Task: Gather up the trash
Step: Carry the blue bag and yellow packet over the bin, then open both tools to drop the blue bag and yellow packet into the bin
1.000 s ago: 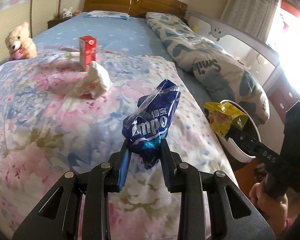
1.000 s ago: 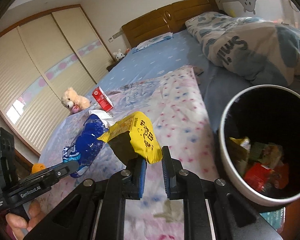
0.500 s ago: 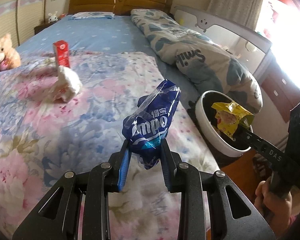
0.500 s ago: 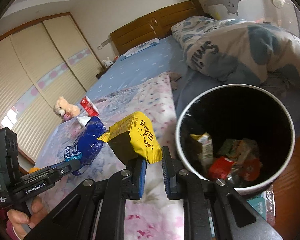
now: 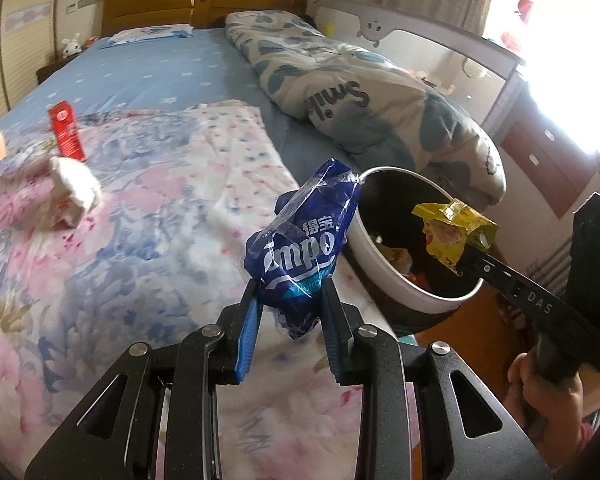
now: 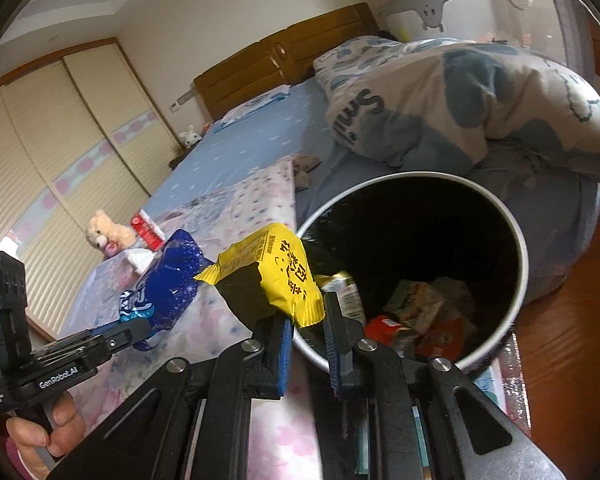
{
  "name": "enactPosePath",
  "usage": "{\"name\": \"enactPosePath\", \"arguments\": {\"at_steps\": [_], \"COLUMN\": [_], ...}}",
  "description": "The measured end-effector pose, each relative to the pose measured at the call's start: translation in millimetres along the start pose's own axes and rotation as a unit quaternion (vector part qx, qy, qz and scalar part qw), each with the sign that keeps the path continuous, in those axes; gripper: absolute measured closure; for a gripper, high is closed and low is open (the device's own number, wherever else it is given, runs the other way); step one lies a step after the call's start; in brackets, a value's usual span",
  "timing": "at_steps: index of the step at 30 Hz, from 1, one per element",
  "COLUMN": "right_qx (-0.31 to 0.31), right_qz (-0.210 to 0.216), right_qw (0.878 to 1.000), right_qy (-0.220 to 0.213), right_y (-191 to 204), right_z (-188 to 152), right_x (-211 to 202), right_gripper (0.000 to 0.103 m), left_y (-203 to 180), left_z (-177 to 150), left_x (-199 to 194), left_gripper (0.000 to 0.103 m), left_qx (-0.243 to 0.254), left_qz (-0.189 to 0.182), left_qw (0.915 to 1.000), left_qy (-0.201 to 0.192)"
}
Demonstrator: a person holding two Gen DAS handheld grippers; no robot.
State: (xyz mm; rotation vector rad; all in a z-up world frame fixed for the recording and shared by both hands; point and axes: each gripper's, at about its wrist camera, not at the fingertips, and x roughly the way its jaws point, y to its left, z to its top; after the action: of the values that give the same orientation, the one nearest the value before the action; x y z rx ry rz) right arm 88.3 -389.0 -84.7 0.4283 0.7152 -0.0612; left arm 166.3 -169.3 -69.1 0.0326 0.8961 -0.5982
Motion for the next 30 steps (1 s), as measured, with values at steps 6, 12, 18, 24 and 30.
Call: {"name": "enactPosePath", "arguments": {"at_steps": [6,12,18,24,30], "right_qx": [0.012,0.020,0.026,0.031,0.035], "right_qz": [-0.022,-0.034,-0.039,-0.043,-0.045], "right_qw": [1.000,0.999,0.999,0.999,0.998], "right_qy": [0.002,0.001,0.000,-0.002,0.004], "right_y": [-20.4,-33.0,-42.1,-48.9,-54.2], "right_z": [4.6,9.2,12.9,16.4,18.4], "right_x": [-4.7,-5.3,-6.9,-7.4,-5.6], "right_gripper": [0.088,0.088,0.088,0.088,0.088], "left_y": [-18.7,-38.7,-53.5,-63.6,-70.3], "left_z": [8.1,13.9,19.6,24.4,26.5], "left_x": [11.6,23.5,31.7,38.3,46.8], "left_gripper": [0.076,0.076,0.076,0.076,0.076], "left_qx": [0.015,0.034,0.046,0.055,0.061], "left_qz": [-0.010,-0.014,-0.014,-0.014,-0.012], "left_qw": [0.9998,0.9993,0.9987,0.9982,0.9977], "left_qy": [0.007,0.012,0.016,0.019,0.026]}}
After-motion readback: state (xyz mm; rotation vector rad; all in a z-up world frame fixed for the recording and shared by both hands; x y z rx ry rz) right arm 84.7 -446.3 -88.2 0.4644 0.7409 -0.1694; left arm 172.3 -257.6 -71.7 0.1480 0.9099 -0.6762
